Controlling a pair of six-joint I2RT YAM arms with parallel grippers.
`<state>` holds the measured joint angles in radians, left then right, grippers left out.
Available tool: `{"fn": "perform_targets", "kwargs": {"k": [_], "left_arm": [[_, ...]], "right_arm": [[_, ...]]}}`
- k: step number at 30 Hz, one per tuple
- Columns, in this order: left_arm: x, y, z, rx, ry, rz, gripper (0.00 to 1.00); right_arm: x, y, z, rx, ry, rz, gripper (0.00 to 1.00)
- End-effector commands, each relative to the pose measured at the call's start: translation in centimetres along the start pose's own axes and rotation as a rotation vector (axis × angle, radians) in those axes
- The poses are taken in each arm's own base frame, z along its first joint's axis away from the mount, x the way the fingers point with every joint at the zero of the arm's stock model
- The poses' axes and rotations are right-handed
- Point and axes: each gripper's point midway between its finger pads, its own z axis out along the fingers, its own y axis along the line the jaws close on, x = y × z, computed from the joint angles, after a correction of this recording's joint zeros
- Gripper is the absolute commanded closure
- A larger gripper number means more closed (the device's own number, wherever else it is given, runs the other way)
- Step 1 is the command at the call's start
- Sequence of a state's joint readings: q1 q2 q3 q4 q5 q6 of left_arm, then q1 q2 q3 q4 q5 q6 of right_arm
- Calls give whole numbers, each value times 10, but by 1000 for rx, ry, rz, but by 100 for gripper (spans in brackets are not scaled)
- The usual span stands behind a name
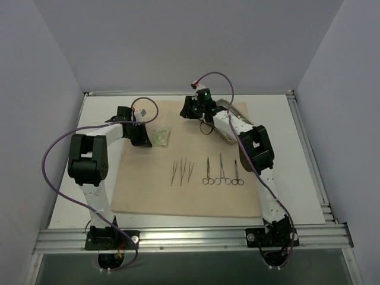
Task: Open and lay out the surgical kit
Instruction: Place the medical item in the surgical kit, then pick up the medical item from the container.
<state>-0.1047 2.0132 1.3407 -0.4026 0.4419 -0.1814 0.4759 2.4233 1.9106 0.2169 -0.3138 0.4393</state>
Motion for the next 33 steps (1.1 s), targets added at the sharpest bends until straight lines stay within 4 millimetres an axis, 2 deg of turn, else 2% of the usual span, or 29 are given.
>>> {"fn": "perform_targets", "kwargs": {"k": [1, 2, 3, 4, 5, 6, 7, 9, 10, 11, 14, 15, 20, 21, 33], "left_arm": [[-31, -13, -17, 23, -134, -35, 98], [-33, -14, -17, 24, -139, -34, 98], [-31, -13, -16, 22, -133, -36, 98], [-32, -13, -16, 20, -130, -34, 98], [-32, -13, -16, 19, -126, -36, 98], [-31, -13, -16, 19, -124, -36, 98], [-31, -13, -16, 21, -124, -34, 97], [-28, -14, -15, 24, -114, -32, 90], [-28, -15, -15, 23, -112, -29, 89], [-27, -14, -17, 13, -112, -29, 87], [-29, -9, -22, -20, -122, -25, 83], [-28, -9, -23, -22, -120, -25, 77], [-28, -12, -28, -18, -112, -26, 67], [-29, -12, -29, -21, -112, -26, 61], [-41, -16, -41, -34, -149, 9, 59]], "right_arm": [[-78, -13, -78, 101, -74, -111, 72], [-81, -25, -87, 141, -67, -116, 68], [-83, -54, -101, 233, -50, -108, 66], [-79, -68, -119, 294, -7, -118, 62], [-73, -84, -129, 347, 19, -118, 61], [-76, -110, -144, 436, 19, -112, 59], [-74, -119, -161, 482, 37, -107, 57], [-60, -147, -182, 570, 89, -98, 54], [-65, -161, -198, 621, 79, -88, 54], [-54, -170, -205, 646, 111, -95, 54], [-49, -185, -220, 695, 134, -91, 54], [-44, -186, -221, 703, 156, -93, 53], [-29, -204, -227, 786, 212, -98, 54], [-28, -204, -227, 787, 215, -97, 55], [4, -202, -215, 745, 280, -68, 59]]}}
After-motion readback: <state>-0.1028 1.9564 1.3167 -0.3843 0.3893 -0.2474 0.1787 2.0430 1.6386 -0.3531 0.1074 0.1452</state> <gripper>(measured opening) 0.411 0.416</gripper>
